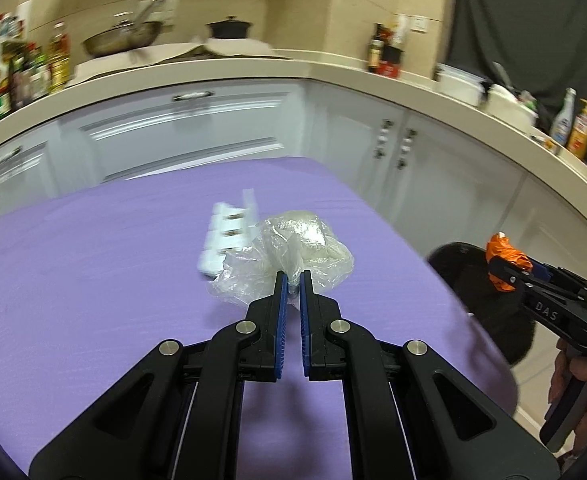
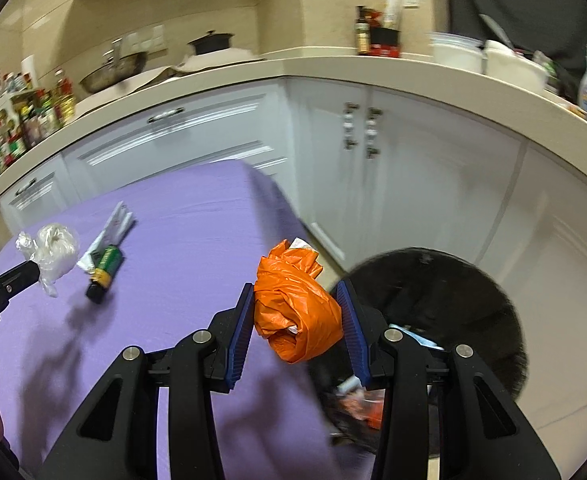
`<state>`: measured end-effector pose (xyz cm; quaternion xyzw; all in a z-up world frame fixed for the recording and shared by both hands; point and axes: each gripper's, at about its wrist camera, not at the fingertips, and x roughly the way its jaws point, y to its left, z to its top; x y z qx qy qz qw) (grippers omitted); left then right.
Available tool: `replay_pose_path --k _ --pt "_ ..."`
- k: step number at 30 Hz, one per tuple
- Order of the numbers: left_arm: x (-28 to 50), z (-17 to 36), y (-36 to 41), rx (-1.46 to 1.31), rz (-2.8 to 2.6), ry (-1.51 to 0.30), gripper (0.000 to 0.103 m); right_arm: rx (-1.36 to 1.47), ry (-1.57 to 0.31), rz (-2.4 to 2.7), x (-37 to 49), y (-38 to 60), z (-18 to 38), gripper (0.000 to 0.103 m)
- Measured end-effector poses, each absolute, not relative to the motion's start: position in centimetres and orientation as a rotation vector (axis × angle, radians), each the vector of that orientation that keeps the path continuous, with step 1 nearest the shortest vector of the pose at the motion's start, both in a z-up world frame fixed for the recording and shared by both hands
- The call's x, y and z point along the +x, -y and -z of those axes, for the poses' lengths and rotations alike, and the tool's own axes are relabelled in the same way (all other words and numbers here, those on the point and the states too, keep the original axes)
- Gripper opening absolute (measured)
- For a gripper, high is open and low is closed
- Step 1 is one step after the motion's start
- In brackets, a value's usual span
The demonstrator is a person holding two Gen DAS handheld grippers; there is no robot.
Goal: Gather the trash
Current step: 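Carry clear bag and orange bag over the black bin and open both tools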
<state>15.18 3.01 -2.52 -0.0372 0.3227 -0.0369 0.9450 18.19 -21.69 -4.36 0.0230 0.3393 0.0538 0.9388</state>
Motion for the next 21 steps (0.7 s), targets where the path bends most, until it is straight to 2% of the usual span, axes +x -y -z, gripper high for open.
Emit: replay_pose_path --k 21 --pt "17.9 1.6 13.7 0.054 0.369 -0.6 0.006 0.125 -0.637 0.096 15.9 32.4 4.0 0.042"
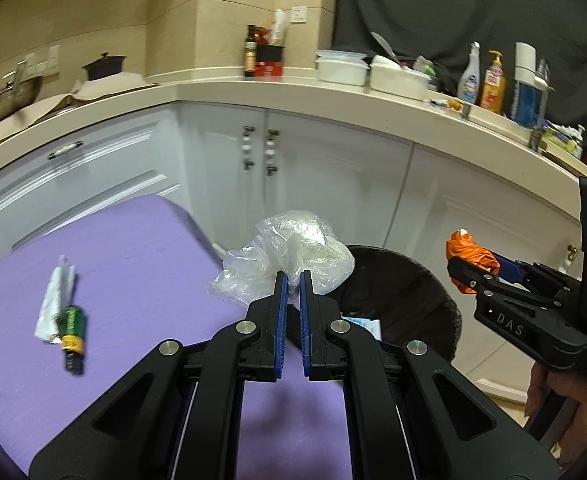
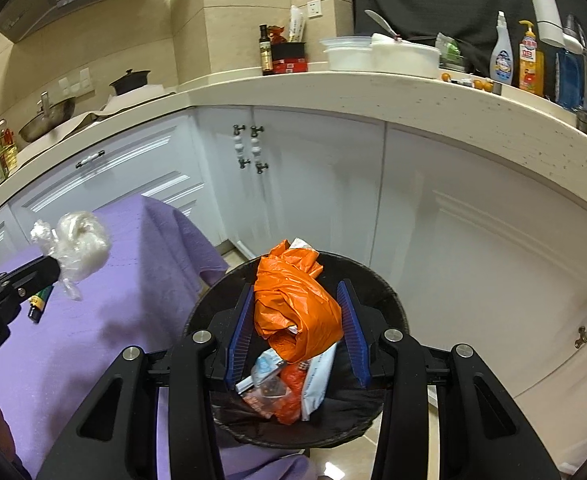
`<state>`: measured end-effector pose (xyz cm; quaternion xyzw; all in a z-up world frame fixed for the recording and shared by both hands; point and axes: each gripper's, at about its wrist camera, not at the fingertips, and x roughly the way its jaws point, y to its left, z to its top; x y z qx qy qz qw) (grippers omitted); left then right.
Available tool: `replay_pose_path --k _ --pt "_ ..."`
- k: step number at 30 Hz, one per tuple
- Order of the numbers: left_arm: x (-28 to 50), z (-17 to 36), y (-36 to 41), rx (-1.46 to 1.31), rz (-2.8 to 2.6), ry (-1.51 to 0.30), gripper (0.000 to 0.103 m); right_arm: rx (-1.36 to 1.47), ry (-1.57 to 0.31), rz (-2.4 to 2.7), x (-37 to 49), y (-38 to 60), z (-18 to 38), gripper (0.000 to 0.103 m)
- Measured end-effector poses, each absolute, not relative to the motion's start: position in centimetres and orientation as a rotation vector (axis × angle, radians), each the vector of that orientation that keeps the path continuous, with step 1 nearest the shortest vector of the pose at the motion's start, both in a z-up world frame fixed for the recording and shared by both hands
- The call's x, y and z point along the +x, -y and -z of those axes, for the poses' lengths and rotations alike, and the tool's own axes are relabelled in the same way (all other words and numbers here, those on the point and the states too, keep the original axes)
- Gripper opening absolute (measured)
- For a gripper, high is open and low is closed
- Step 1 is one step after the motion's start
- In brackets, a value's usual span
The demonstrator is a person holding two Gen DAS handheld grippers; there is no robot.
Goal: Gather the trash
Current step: 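Carry clear bag and orange bag over the black bin and open both tools, then move both open tools back to the foil packet and green bottle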
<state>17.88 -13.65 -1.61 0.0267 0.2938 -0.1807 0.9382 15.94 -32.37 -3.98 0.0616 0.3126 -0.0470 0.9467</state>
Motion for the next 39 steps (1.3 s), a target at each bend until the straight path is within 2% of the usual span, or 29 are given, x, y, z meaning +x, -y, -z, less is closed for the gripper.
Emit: replay_pose_path --k 12,16,21,23,25,31,35,39 --pt "20.7 3.9 19.1 0.107 0.433 -0.617 0.007 0.153 -0.638 0.117 17.7 34.8 5.3 0.042" --pt "22.1 5.2 20.3 0.119 0.439 -0.661 0.008 0.167 -0.646 0.133 18.2 35.5 5.9 0.055" --pt "22.7 6.3 20.1 0.109 0.429 -0.698 0.009 0.174 -0.652 0.14 18.2 35.7 6.3 0.056" --pt "22.6 6.4 19.9 0.11 0.424 -0.699 0.011 0.175 -0.653 0.14 18.2 35.6 6.3 0.056" --pt "22.6 6.4 19.5 0.1 0.417 -0.699 0.019 0.176 -0.652 0.14 18.1 35.6 6.3 0.056" --pt "22.3 5.8 18.6 0.083 0.412 -0.692 0.02 0.175 -0.648 0.138 18.0 35.4 6.0 0.056" --pt "22.0 5.0 17.5 0.067 0.398 -0.674 0.026 0.172 -0.642 0.134 17.9 35.0 5.7 0.056" --pt "21.8 4.3 16.1 0.06 0.368 -0.661 0.027 0.168 -0.635 0.124 17.8 34.3 5.4 0.056"
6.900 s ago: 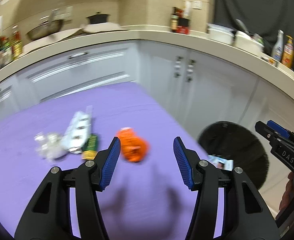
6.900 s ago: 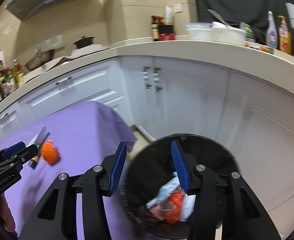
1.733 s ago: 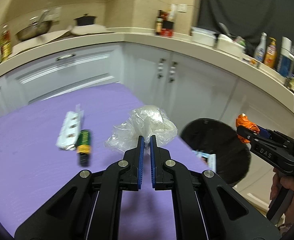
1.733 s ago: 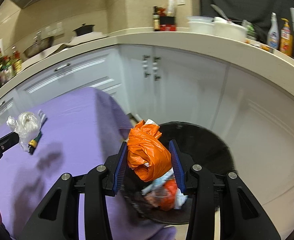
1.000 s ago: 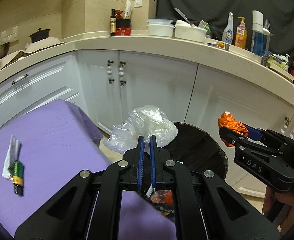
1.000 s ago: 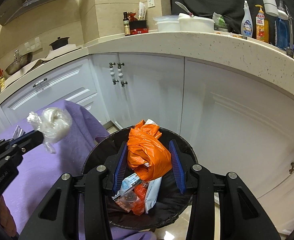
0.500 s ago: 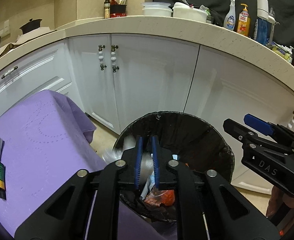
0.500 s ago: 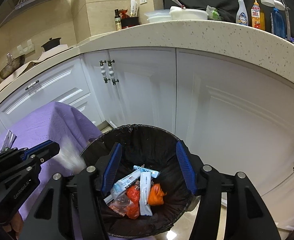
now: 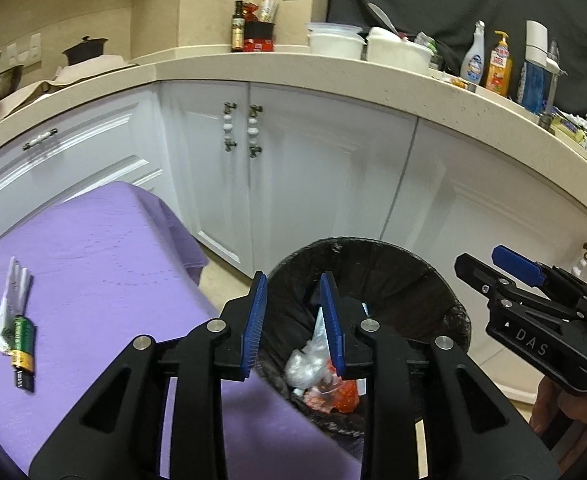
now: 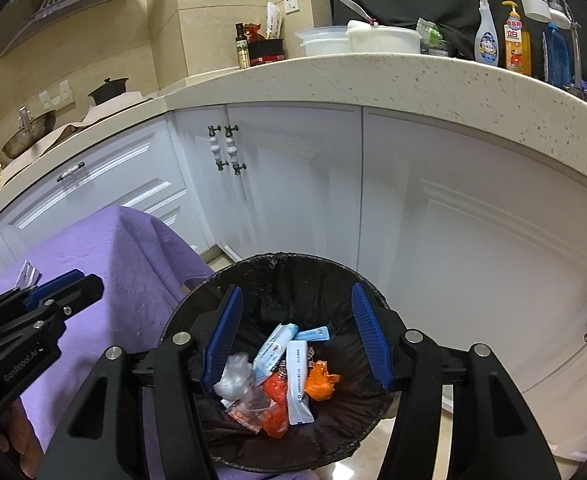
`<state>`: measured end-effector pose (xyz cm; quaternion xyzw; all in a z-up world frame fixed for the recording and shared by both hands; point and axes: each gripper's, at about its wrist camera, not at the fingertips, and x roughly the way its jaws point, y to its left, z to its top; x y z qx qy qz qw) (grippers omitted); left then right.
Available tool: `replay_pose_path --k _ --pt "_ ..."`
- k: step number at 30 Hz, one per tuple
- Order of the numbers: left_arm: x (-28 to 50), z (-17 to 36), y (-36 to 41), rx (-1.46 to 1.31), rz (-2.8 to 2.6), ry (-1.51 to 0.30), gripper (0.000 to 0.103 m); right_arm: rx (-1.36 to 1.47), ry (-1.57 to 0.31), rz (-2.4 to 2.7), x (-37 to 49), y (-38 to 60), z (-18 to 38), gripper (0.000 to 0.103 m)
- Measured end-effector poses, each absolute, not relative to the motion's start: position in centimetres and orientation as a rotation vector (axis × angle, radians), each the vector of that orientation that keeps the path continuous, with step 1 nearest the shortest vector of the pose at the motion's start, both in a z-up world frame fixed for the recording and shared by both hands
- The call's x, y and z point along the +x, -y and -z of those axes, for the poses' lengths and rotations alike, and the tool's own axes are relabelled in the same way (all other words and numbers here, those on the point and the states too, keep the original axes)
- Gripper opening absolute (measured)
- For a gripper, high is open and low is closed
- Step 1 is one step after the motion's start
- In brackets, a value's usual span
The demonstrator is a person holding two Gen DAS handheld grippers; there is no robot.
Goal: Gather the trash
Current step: 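Move both open tools back to the foil packet and green bottle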
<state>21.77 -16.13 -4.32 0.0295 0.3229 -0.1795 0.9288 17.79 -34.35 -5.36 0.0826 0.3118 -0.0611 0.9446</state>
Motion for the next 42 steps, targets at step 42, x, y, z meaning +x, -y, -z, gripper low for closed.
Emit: replay_pose_path --k 42 --pt "11.6 4.8 -19.5 -0.177 -0.353 -0.67 0.053 -0.126 -0.761 -0.431 21.4 2.1 6.2 0.056"
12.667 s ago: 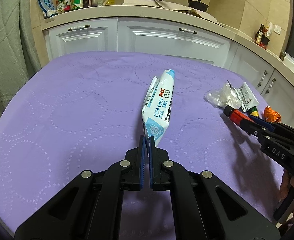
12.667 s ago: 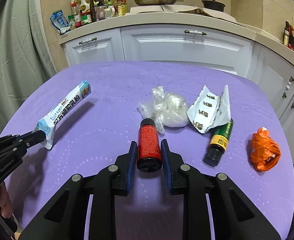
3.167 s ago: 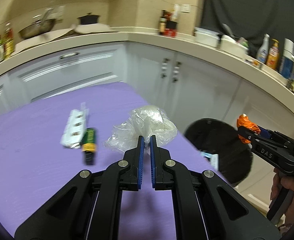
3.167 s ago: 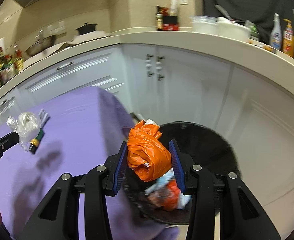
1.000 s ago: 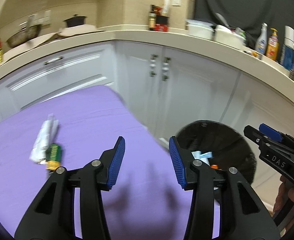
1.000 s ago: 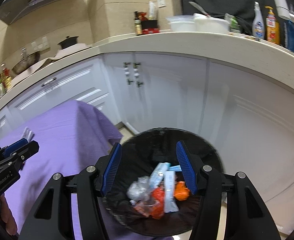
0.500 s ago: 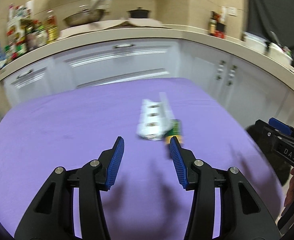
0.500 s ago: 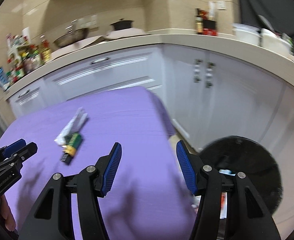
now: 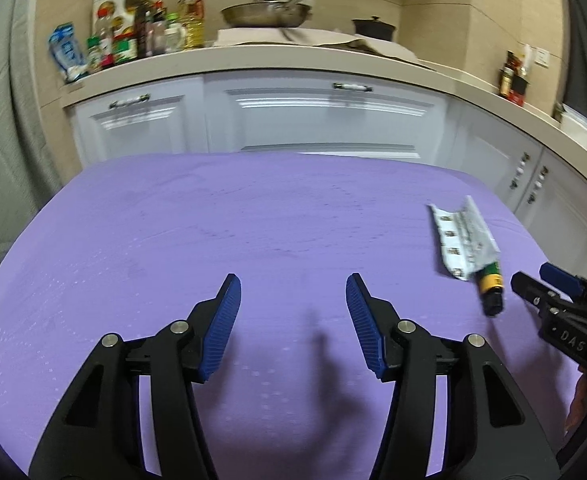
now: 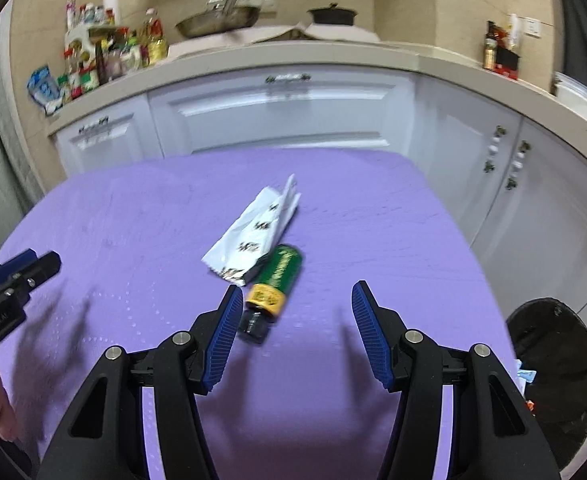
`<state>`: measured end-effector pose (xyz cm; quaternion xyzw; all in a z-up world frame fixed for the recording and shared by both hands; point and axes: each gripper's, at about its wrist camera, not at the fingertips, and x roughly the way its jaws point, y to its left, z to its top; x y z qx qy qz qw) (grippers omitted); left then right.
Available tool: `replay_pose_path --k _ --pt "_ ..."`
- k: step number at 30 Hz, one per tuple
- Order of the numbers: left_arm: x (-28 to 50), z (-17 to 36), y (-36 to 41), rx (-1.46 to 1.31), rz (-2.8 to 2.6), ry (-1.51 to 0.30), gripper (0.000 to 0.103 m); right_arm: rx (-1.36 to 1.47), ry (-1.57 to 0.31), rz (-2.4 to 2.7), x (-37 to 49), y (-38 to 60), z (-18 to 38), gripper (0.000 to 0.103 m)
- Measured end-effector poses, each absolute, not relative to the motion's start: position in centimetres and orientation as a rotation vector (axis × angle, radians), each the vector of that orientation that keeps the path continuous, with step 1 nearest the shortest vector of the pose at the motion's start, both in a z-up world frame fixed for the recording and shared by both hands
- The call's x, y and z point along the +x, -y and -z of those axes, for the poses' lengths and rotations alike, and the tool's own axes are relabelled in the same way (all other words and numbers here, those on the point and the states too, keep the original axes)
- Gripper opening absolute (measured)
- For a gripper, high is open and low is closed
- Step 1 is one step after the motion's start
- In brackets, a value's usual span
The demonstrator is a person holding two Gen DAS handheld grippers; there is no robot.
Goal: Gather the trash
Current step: 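Move both open tools back to the foil packet and green bottle, then grasp the green-yellow bottle with right tool while left tool grasps foil packet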
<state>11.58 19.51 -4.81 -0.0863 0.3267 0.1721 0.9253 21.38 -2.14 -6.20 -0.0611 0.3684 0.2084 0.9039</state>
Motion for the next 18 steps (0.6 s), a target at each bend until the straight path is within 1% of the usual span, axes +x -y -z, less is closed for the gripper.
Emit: replay_pose_path --k 9,10,13,14,15,16,17,18 --pt "11.4 5.6 -21.5 -0.217 -0.366 -0.682 0.053 -0.148 -0.848 -0.405 22.9 0.4 8.0 0.056" --pt "11.4 5.6 -21.5 -0.219 -0.364 -0.683 0.053 -0.148 -0.856 -0.405 23.1 0.4 8.2 0.054" --pt "11.6 5.8 -21.2 -0.222 -0.349 -0.687 0.054 -0.148 -0.878 -0.404 23.3 0.5 8.6 0.043" --pt "11.7 5.9 -20.9 -0.22 -0.342 -0.688 0.054 -0.147 -0.877 -0.403 23.4 0.6 8.6 0.038" --pt "11.8 5.9 -20.7 -0.219 -0.336 -0.687 0.054 -0.144 -0.875 -0.403 23.5 0.7 8.5 0.034" --pt "11.9 5.9 -20.5 -0.217 -0.331 -0.688 0.054 -0.143 -0.873 -0.4 23.5 1.0 8.5 0.028" --pt "12.1 5.9 -20.2 -0.216 -0.321 -0.689 0.054 -0.141 -0.872 -0.399 23.6 1.1 8.5 0.025" --pt "12.2 5.9 -19.9 -0.214 -0.315 -0.689 0.054 -0.137 -0.871 -0.397 23.6 1.3 8.5 0.025"
